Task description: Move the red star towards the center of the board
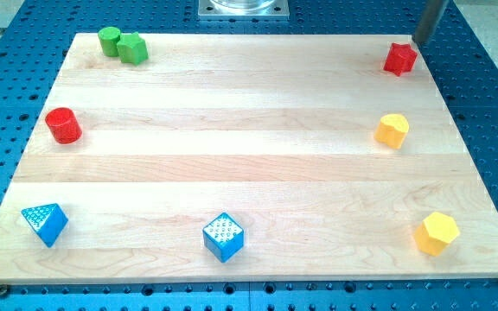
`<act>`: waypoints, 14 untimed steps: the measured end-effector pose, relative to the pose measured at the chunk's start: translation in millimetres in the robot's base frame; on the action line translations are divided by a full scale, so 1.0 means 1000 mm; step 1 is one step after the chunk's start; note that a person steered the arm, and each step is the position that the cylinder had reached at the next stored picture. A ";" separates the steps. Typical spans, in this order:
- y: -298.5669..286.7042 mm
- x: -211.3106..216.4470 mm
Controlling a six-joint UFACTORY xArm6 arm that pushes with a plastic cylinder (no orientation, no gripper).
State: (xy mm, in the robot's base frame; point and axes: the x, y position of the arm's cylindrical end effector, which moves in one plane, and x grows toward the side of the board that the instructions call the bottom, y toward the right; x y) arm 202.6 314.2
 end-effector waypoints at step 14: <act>0.006 0.043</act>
State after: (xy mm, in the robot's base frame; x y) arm 245.2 320.0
